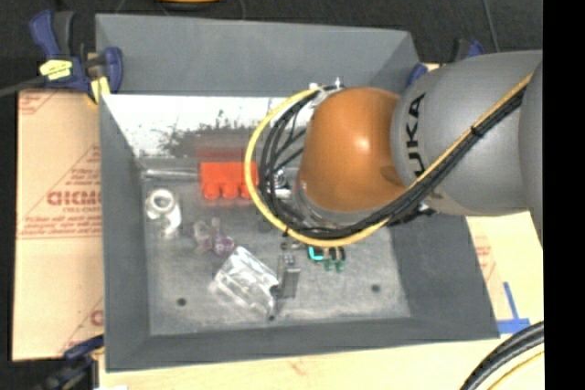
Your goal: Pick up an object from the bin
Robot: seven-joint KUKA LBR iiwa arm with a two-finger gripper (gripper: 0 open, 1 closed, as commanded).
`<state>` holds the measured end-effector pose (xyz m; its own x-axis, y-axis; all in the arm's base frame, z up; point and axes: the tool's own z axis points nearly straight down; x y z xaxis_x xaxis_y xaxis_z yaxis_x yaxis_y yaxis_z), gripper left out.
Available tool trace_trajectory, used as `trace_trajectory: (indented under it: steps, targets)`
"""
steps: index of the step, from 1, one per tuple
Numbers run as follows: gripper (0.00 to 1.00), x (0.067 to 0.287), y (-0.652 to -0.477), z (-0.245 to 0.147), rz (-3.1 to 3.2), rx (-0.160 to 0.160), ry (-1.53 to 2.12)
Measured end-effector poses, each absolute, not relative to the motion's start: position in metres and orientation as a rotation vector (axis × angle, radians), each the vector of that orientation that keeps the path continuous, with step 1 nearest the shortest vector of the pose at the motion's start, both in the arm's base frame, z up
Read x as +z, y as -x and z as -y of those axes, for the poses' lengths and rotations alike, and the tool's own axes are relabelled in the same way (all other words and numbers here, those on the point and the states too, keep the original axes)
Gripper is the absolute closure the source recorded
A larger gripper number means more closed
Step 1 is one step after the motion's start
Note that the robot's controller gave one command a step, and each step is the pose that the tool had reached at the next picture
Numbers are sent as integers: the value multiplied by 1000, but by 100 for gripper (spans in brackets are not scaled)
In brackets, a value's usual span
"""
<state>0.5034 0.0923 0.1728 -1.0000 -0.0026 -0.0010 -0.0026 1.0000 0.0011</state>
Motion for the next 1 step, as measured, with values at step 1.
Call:
trace_trajectory:
  steps: [1]
  targets:
    - [0, 69, -477, -99, -3126, 4, -158]
